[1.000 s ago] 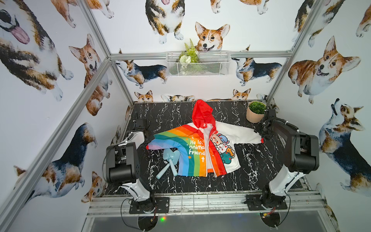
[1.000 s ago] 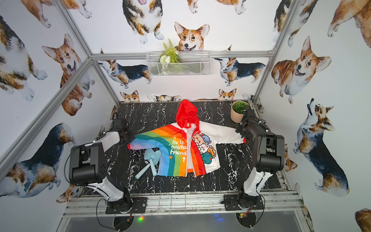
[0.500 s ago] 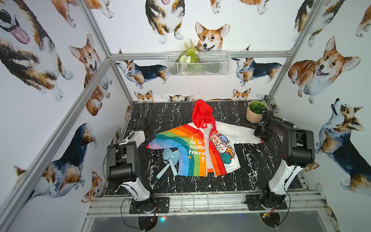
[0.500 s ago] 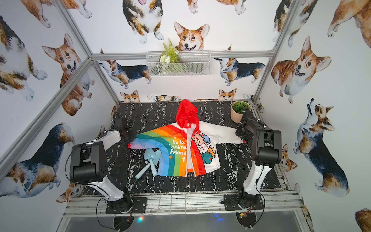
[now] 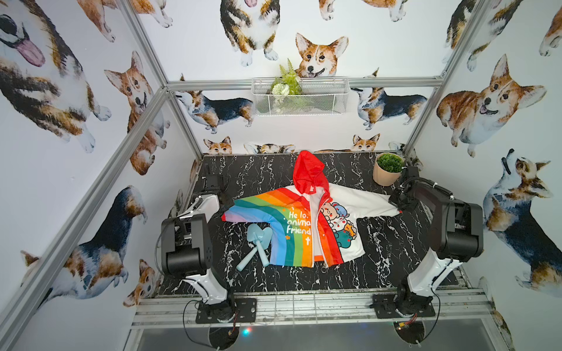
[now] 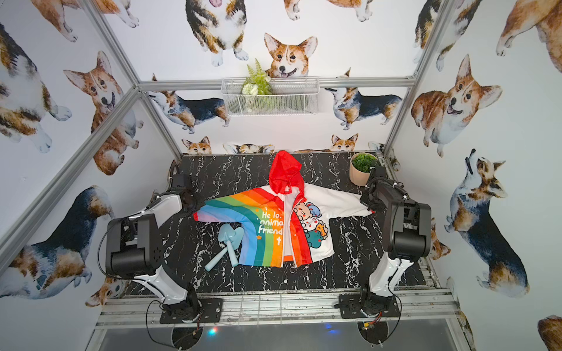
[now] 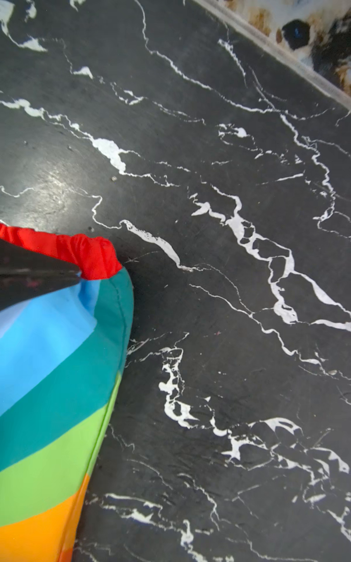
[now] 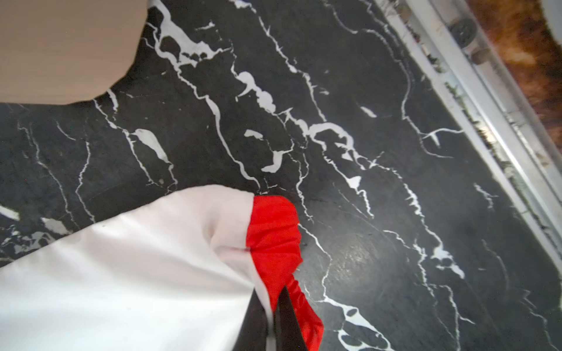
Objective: Unzip the jacket
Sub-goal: Smooth out the jacket at the center of the board.
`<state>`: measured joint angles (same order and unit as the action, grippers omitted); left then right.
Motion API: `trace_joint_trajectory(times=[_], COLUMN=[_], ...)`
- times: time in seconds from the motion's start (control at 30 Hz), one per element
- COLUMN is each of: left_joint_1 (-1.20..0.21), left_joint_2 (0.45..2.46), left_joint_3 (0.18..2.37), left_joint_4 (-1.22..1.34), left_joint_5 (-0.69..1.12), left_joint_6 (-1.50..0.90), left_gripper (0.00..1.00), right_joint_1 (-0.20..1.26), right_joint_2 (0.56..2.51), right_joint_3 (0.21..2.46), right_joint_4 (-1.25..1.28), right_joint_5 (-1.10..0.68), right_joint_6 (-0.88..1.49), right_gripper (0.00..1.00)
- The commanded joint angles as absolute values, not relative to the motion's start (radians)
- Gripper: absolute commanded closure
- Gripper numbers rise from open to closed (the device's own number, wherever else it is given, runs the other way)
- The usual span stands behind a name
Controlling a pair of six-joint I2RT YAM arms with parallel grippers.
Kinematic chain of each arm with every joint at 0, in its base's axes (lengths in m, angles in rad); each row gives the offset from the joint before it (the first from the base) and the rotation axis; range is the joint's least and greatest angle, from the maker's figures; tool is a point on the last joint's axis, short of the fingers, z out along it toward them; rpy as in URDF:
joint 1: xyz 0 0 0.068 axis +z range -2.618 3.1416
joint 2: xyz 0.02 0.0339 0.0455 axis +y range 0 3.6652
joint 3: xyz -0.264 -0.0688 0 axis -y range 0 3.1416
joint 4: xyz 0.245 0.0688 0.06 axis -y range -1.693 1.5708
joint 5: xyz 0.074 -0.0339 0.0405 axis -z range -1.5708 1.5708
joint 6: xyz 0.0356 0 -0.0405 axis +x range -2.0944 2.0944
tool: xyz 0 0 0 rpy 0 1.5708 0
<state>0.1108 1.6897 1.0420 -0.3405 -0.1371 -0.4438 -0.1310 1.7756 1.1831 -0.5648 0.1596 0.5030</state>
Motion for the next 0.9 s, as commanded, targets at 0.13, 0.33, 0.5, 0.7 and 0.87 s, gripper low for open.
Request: trace_joint_trajectory(times=[0.13,0.33,0.5,0.7,0.87], left_joint_1=[0.113,0.112,0.112,0.001,-0.302], left_joint_2=[1.686,1.602,1.420,1.309,1.481], left_joint_3=[1.039,1.011,0.954,0.876,1.037], left_joint_4=[-0.369,-0.360,-0.367,-0.165,-0.127], left_joint_5=[-0.190,-0.200,-0.332,-0.191,-0.164], left_joint_6=[-0.452,-0.457,-0.465,-0.419,-0.352], left_gripper=[1.00,0.18,0.00,0.09,0.11], right_joint_1=[-0.132,-0.122,-0.043,0.075,0.153], right_joint_2=[1.816,1.758,1.547,1.515,1.706], right_joint_3=[1.207,1.203,1.082,1.007,1.138], right_joint_4=[-0.609,-0.618,-0.482,-0.149,-0.175], right_joint_5=[0.243,0.241,0.308,-0.167,-0.328], right_joint_6=[0.524,0.541,0.544,0.504,0.492], right_gripper=[1.00,0.42,0.31,0.53,0.58])
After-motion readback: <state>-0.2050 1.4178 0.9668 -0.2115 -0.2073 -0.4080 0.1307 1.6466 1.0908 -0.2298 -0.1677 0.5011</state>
